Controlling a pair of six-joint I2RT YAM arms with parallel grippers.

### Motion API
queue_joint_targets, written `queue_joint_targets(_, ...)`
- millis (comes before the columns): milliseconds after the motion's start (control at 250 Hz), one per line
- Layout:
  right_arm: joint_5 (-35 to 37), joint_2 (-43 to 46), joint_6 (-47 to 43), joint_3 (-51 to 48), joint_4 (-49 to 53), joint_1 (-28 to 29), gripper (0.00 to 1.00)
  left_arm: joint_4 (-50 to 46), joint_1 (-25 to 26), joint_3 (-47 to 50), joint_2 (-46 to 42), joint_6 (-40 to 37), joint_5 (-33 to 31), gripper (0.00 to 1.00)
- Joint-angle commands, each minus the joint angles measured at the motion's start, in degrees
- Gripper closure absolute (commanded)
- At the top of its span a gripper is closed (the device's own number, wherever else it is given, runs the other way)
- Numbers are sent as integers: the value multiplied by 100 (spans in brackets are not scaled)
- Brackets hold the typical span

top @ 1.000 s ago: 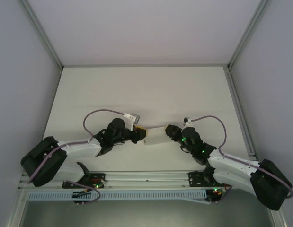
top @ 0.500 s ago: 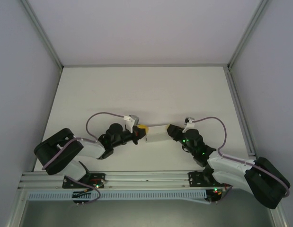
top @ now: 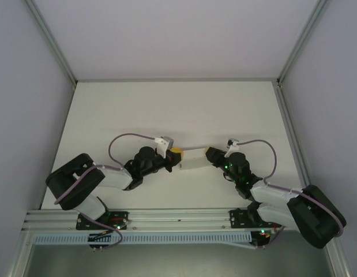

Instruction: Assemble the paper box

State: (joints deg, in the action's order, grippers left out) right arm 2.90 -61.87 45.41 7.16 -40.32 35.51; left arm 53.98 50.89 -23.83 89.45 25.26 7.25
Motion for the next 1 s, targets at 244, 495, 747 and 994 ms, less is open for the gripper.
queue_joint_targets(244,-215,1307,-13,219,3162,178,68,-3917,126,-1043,144,-600,-491,63)
queue_joint_targets(495,-271,1125,-107,969,3773,180,38,-4941,114,-1912,-428,-551,-856,31)
queue_joint_targets(747,232,1061,-191,2016,5139,170,4,-5903,-88,-2485,-1104,-436,-1586,0)
queue_joint_targets(994,-218,1190,-2286,2798,5652,102,0,-6547,-970,-2691,-2012,-141,-1861,0)
